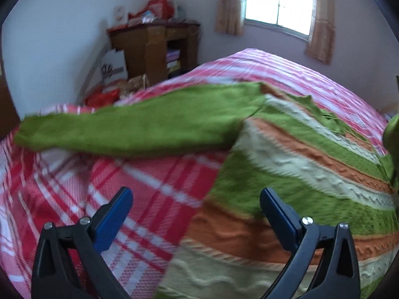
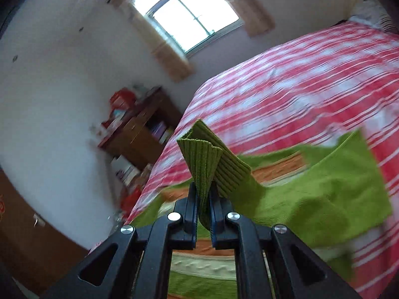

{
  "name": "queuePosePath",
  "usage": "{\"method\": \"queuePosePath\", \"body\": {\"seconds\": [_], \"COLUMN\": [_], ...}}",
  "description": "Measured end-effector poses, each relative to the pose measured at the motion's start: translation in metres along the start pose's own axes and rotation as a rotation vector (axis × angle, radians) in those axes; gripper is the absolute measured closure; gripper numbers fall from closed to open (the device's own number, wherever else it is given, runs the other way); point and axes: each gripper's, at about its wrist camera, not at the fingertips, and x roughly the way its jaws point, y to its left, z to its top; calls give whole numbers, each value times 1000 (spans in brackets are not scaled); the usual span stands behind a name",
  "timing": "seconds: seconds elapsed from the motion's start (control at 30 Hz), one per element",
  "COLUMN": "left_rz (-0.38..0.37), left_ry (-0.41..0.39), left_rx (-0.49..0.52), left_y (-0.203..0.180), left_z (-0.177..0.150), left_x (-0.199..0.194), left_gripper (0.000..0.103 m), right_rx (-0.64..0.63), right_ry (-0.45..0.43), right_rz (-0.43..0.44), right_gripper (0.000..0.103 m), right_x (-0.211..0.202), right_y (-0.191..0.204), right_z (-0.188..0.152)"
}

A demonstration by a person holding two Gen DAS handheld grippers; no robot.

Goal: Fold small clothes
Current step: 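Carry the sleeve cuff across the sweater body and release it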

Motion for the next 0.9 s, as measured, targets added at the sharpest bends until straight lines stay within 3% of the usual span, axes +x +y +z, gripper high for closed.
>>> {"method": "queuePosePath", "body": {"seconds": [0.1,0.3,0.5,0.57,0.63,0.67,0.8,0.9], "left_rz": [-36,-35,-32,-31,-29,-29,-30,-24], "left_ry": [-25,-35,-44,-47,-48,-48,-48,-49], "left_rx": [-32,-18,-13,-11,-11,-10,-11,-9], "left_y": [4,3,5,5,5,4,4,2], "left_z": [-2,-3,-9,-10,-11,-11,-11,-12], "left_x": [2,8,3,2,1,1,1,1], "left_gripper": [0,0,0,0,0,0,0,0], "right_rx": [-29,-124,-162,-150,-142,-141,-173,-211], "right_ry": [39,137,272,286,303,313,304,267], "right_rz": [25,34,60,93,158,182,270,200], "right_gripper": [96,96,90,76,44,41,42,89], "right_x": [36,113,171,175,173,165,143,134], "right_y": [21,64,72,71,73,76,83,83], "right_z": [-22,-75,-114,-117,-115,-116,-111,-103]}}
